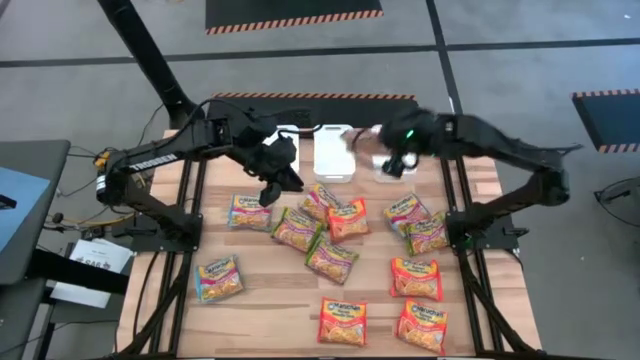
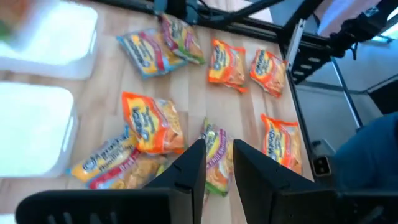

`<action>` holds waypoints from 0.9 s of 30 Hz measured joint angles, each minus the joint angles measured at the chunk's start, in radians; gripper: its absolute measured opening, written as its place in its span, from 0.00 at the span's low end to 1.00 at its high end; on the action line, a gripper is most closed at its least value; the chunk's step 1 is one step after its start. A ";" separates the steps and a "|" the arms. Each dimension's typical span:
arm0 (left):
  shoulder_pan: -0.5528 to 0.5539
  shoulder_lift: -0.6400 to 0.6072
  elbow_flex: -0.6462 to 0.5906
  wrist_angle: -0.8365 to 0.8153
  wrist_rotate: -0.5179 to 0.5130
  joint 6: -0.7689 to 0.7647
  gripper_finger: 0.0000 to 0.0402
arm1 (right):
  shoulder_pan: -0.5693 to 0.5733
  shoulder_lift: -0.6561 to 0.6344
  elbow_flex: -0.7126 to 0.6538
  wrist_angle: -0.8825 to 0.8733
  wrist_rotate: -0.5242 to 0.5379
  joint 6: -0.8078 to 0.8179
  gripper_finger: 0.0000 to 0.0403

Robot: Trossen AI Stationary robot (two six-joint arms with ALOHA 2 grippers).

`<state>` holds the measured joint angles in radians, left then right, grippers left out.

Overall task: Sort Maruchan noodles
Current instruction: Put the green noodle pack into the right white bin

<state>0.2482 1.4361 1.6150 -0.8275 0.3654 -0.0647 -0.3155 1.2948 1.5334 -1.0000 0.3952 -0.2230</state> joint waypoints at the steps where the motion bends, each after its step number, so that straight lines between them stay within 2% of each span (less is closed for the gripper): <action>1: 0.001 0.000 0.000 0.006 -0.004 -0.004 0.17 | -0.039 -0.014 0.001 0.017 -0.005 -0.019 0.02; 4: 0.003 0.005 0.000 0.018 -0.016 -0.004 0.17 | -0.161 -0.053 0.000 0.032 -0.056 -0.080 0.03; 9: 0.004 0.005 0.000 0.049 -0.039 -0.015 0.17 | -0.353 -0.096 -0.034 0.132 -0.251 -0.118 0.03; 16: 0.006 0.005 0.000 0.085 -0.040 -0.018 0.17 | -0.543 -0.116 -0.233 0.288 -0.413 -0.119 0.03; 22: 0.027 0.005 0.000 0.084 -0.038 -0.015 0.17 | -0.626 -0.102 -0.400 0.384 -0.448 -0.148 0.03; 27: 0.062 0.005 0.000 0.084 -0.038 0.010 0.17 | -0.650 -0.061 -0.444 0.399 -0.450 -0.175 0.03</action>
<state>0.3097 1.4414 1.6150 -0.7433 0.3279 -0.0550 -0.9659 1.2337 1.0896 -0.6014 -0.0546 -0.3983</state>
